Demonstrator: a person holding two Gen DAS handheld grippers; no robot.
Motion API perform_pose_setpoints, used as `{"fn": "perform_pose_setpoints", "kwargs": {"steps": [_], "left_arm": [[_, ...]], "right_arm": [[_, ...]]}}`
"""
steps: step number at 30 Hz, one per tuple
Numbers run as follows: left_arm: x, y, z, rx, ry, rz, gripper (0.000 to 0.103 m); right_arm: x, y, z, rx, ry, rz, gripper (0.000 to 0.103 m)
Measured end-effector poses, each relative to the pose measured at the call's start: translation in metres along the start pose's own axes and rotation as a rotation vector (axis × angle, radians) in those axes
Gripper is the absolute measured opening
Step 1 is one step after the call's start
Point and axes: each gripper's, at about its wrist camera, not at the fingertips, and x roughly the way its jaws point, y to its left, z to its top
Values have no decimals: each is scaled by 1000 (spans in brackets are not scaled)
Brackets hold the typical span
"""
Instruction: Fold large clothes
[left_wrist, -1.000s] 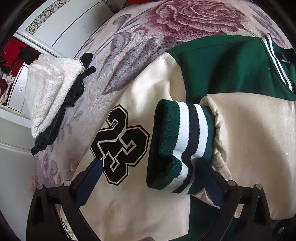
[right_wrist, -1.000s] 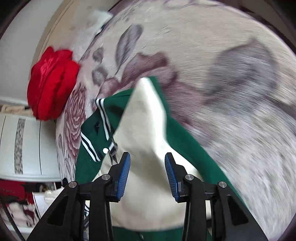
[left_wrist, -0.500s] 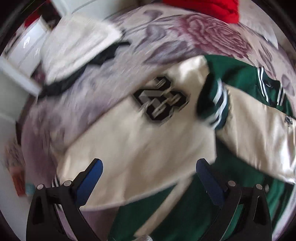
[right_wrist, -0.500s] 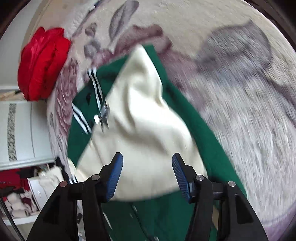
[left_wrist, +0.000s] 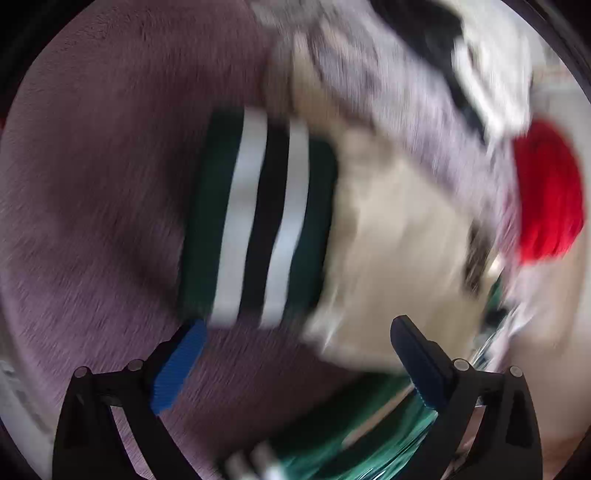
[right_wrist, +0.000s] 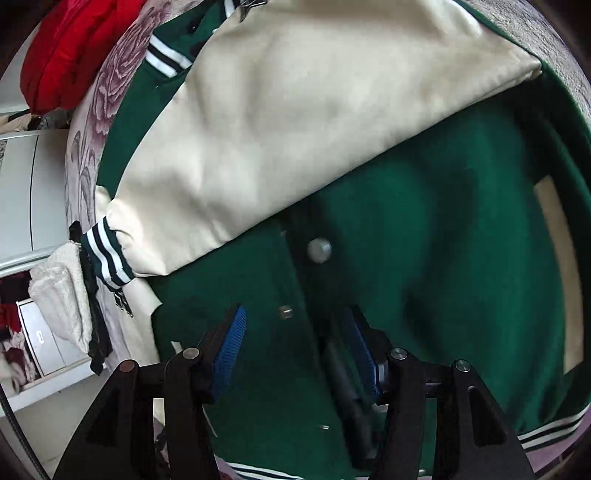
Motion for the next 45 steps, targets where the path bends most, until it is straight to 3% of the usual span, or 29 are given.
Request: {"fn": "perform_pose_setpoints", "kwargs": {"steps": [2,4,6,7,11,14,17,19,20,24,26,27,28,30,33,40,42,45], "left_arm": [[-2,-3,18,-50,-90,5,88],[-5,-5,35,-64,-170,31,47],[-10,-9,61,-16,-228,31,29],[-12,-13,74,12,-247,30,27],[-10,-46,137,199,-308,70,27],[9,-63,173,288,-281,103,27],[24,-63,196,278,-205,74,39],[23,-57,196,246,-191,4,65],[23,-57,194,236,-183,-21,70],[28,-68,181,197,-188,-27,76],[30,-78,176,215,-250,49,73],[29,-83,174,223,-282,79,58],[24,-89,171,239,-330,138,17],[9,-102,166,262,-397,180,16],[-30,-134,146,354,-531,199,14],[-98,-222,95,634,-710,259,13],[-112,-240,81,694,-769,269,13],[-129,-274,56,766,-821,247,13]], "right_arm": [[6,13,-6,-9,-7,-24,58],[11,29,-13,-39,-7,-58,58],[16,42,-20,-86,-10,-89,58],[16,47,-24,-109,-13,-105,58],[18,66,-34,-185,-27,-135,58],[21,71,-34,-207,-34,-152,58],[24,72,-30,-173,-29,-137,58],[26,73,-25,-158,-30,-123,58],[26,73,-22,-156,-33,-119,58],[33,73,-13,-167,-38,-129,58],[39,73,-9,-156,-30,-133,58],[40,73,-7,-148,-28,-136,58],[41,73,-4,-142,-27,-143,58],[39,80,0,-166,-41,-182,58],[34,104,5,-292,-94,-334,58],[27,150,12,-511,-200,-475,58],[41,169,16,-616,-196,-506,65],[55,188,20,-712,-177,-499,65]]}}
